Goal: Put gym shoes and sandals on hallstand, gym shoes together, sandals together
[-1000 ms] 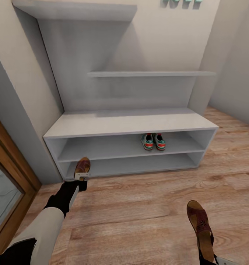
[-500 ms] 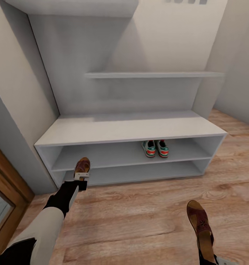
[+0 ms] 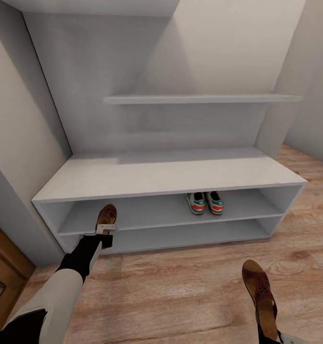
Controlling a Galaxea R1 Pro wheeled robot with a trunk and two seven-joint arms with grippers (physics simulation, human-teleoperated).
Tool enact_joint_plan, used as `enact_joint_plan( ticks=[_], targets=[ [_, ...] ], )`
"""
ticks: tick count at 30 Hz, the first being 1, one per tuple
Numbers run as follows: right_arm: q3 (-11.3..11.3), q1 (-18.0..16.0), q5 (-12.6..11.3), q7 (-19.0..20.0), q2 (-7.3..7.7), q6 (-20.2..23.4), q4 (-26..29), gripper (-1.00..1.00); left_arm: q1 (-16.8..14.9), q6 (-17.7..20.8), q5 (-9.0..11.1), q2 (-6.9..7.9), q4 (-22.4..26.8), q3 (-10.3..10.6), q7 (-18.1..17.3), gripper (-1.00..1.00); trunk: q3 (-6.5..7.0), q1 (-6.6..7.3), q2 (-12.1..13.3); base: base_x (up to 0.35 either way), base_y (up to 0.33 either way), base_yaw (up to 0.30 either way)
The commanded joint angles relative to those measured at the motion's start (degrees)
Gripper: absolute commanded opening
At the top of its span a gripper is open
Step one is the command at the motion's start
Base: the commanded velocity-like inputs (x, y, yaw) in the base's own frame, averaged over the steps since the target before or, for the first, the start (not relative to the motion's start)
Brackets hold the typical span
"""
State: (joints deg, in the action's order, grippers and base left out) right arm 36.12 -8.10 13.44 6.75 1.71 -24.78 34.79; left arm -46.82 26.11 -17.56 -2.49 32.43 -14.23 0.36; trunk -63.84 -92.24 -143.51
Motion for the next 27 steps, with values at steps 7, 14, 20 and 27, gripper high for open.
enact_joint_plan(
  ticks=[7,14,20,27],
  targets=[
    [0.4,-0.1,0.0,0.6,-0.04,-0.2,0.0,-1.00,0.1,0.2,-0.1,-0.15,0.1,-0.3,0.1,-1.00,-0.05,0.00,0.0,0.077,0.000,0.000],
    [0.4,-0.1,0.1,0.6,-0.04,-0.2,0.0,-1.00,0.1,0.2,-0.1,-0.15,0.1,-0.3,0.1,-1.00,-0.05,0.00,0.0,0.313,0.000,0.000],
    [0.4,-0.1,0.1,0.6,-0.04,-0.2,0.0,-1.00,0.1,0.2,-0.1,-0.10,0.1,-0.3,0.1,-1.00,-0.05,0.00,0.0,0.318,0.000,0.000],
    [0.4,-0.1,0.1,0.6,-0.04,-0.2,0.0,-1.00,0.2,0.1,-0.1,-0.10,0.1,-0.3,0.1,-1.00,-0.05,0.00,0.0,0.129,0.000,0.000]
  ],
)
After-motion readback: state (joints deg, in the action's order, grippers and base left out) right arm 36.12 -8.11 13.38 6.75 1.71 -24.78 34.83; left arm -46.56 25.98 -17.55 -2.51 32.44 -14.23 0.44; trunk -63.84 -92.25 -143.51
